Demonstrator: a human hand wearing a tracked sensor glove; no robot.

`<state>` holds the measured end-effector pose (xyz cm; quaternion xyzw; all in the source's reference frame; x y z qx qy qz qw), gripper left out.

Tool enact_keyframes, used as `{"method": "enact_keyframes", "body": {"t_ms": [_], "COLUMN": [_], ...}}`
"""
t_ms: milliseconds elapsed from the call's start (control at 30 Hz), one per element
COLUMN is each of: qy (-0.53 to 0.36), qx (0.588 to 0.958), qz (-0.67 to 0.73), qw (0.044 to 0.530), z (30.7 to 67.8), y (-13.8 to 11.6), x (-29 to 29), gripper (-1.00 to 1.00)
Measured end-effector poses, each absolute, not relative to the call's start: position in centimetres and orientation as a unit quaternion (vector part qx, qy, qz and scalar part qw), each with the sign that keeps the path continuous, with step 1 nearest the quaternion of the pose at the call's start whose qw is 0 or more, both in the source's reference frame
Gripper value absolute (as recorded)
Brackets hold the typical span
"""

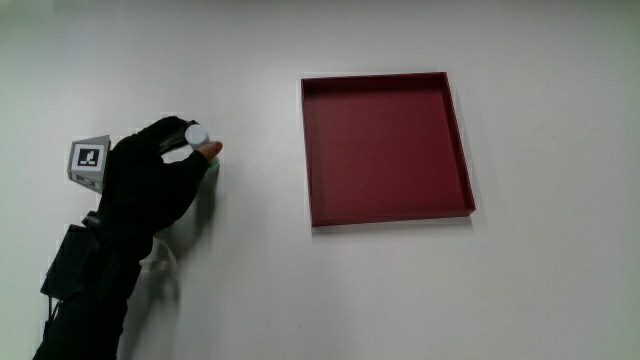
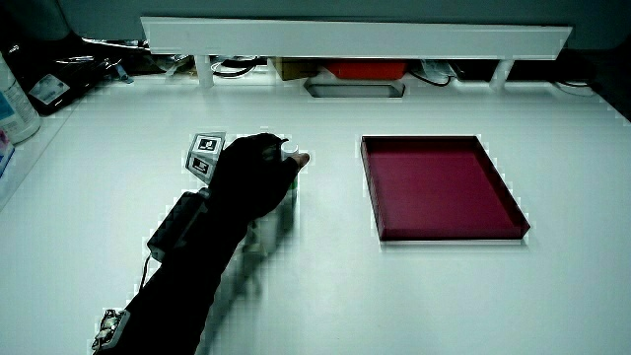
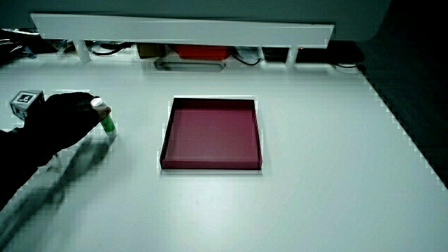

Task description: Place glue stick

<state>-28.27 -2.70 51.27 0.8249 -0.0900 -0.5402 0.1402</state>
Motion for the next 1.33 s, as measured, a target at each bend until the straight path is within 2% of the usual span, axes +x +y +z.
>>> {"method": "enact_keyframes", "body": {"t_ms": [267, 967, 1100, 1233, 1333], "qy": [-0.096, -0.109, -0.120, -0.120, -0.116], "qx": [0.821, 0.818, 0.809, 0.833, 0.835], "qz": [-0.545, -0.547, -0.556, -0.519, -0.513], "qw": [0.141, 0.139, 0.146, 0.150, 0.159], "z": [51.6, 51.8, 50.6, 49.9, 48.7], "y": [-2.7, -2.4, -1.6, 0.1, 1.4], "x": [-28.4, -28.9, -28.9, -29.3, -28.8], "gripper": [0.00, -0.72, -0.86, -1.00, -1.00]}}
